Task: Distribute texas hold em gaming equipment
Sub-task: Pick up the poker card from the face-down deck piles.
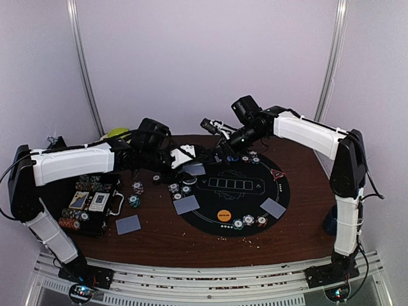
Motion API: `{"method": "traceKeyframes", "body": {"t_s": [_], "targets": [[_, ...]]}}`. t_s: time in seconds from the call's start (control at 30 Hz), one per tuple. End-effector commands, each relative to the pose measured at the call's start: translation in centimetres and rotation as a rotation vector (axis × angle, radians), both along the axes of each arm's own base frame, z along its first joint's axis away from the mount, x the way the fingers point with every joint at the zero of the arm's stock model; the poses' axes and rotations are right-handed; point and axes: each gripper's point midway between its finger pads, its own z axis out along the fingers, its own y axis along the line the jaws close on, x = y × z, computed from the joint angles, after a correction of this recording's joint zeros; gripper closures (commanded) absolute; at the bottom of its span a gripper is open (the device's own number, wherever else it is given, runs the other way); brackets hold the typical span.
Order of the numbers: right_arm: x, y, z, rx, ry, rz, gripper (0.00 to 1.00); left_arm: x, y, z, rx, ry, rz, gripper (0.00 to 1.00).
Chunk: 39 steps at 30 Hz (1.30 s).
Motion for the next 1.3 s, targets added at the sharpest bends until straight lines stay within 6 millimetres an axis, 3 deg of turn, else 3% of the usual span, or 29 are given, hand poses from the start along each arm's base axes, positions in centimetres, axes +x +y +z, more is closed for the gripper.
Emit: {"method": "traceKeyframes", "body": {"t_s": [0.0, 0.43, 0.6, 0.83, 1.1, 1.27], "targets": [[-0.9, 1.1, 2.0, 0.053, -0.015, 0.059, 0.11, -0.4, -0.9, 0.3, -0.024, -0.006, -0.049, 0.95], [-0.5, 4.2, 0.1, 0.005, -0.015, 0.072, 0.19, -1.6, -1.4, -0.3, -0.011, 0.026, -0.100, 0.95], [0.1, 3.5, -0.7, -0.042, -0.062, 0.049, 0.20, -1.9, -1.4, -0.1, -0.018, 0.027, -0.108, 0.95], [1.1, 2.4, -0.1, -0.059, -0.111, 0.015, 0.40, -2.1, -1.3, -0.5, -0.012, 0.036, -0.119, 0.95], [1.8, 0.8, 0.4, -0.090, -0.157, -0.005, 0.43, -2.2, -1.3, -0.5, -0.011, 0.037, -0.121, 0.95], [1.5, -0.1, -0.5, -0.123, -0.160, -0.014, 0.44, -2.1, -1.3, -0.5, -0.011, 0.036, -0.119, 0.95]]}}
